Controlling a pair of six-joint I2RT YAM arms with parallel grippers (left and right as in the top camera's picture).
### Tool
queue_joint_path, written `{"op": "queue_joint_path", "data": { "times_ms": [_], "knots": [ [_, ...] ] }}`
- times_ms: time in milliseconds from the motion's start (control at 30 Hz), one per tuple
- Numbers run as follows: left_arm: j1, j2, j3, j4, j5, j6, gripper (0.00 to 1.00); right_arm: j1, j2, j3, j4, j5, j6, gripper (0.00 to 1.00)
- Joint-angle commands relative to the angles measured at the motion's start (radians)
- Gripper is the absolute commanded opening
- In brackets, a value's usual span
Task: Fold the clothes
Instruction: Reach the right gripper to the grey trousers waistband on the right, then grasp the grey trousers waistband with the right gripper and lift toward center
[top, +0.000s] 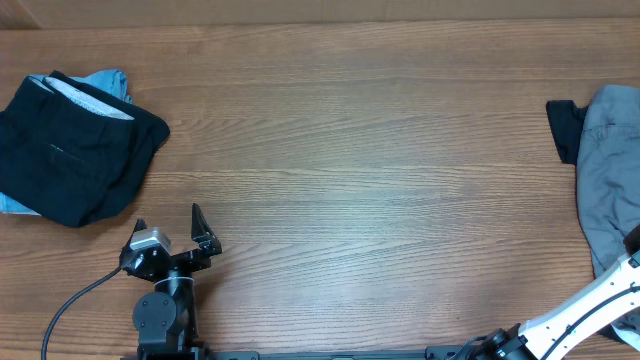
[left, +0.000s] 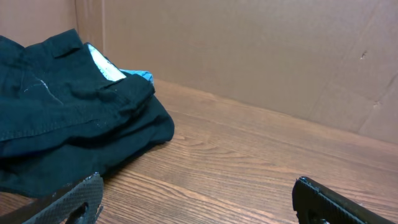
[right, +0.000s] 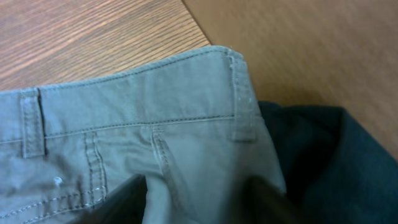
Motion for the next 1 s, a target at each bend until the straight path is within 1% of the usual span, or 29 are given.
{"op": "queue_joint_path", "data": {
  "times_ms": [0,33,100,133,300,400,467,500,600,667,733,767,833,867,967],
  "knots": [
    [-0.005,-0.006,-0.003,0.002,-0.010,0.012,1.00,0.003,0.002,0.005,0.006,-0.005,-0.006,0.44],
    [-0.005,-0.006,-0.003,0.002,-0.010,0.012,1.00,0.001,0.002,0.005,0.010,0.008,-0.006,0.58],
    [-0.005,-0.006,-0.003,0.002,-0.010,0.012,1.00,-0.002,0.002,0.005,0.021,0.040,-0.006,0.79],
    [-0.005,-0.007,-0.003,0.002,-0.010,0.012,1.00,-0.005,0.002,0.005,0.029,0.043,-0.006,0.81],
    [-0.005,-0.006,-0.003,0.002,-0.010,0.012,1.00,-0.010,0.006,0.002,0.050,0.043,-0.006,0.80],
    [-0.005,-0.006,-0.003,0.002,-0.010,0.012,1.00,-0.010,0.024,0.002,0.052,0.043,-0.006,0.76],
    [-0.005,-0.006,-0.003,0.002,-0.010,0.012,1.00,-0.010,0.042,0.002,0.052,0.043,-0.006,0.75],
    [-0.005,-0.006,-0.003,0.002,-0.010,0.012,1.00,-0.010,0.044,0.002,0.052,0.044,-0.006,0.73],
    [-0.005,-0.006,-0.003,0.002,-0.010,0.012,1.00,-0.010,0.043,0.002,0.058,0.056,-0.006,0.56],
    [-0.005,-0.006,-0.003,0.002,-0.010,0.012,1.00,-0.010,0.043,0.002,0.047,0.062,-0.006,0.51],
    [-0.005,-0.006,-0.003,0.002,-0.010,0.012,1.00,-0.010,0.043,0.002,0.046,0.062,-0.006,0.50],
    [-0.005,-0.006,-0.003,0.002,-0.010,0.012,1.00,-0.010,0.043,0.002,0.047,0.062,-0.006,0.45],
    [-0.005,-0.006,-0.003,0.002,-0.010,0.012,1.00,-0.010,0.043,0.002,0.046,0.062,-0.006,0.17],
    [-0.005,-0.007,-0.003,0.002,-0.010,0.012,1.00,-0.010,0.040,0.002,0.046,0.062,-0.005,0.07],
    [-0.005,-0.006,-0.003,0.002,-0.010,0.012,1.00,0.003,-0.001,0.004,0.050,0.061,-0.005,0.04]
  ]
}}
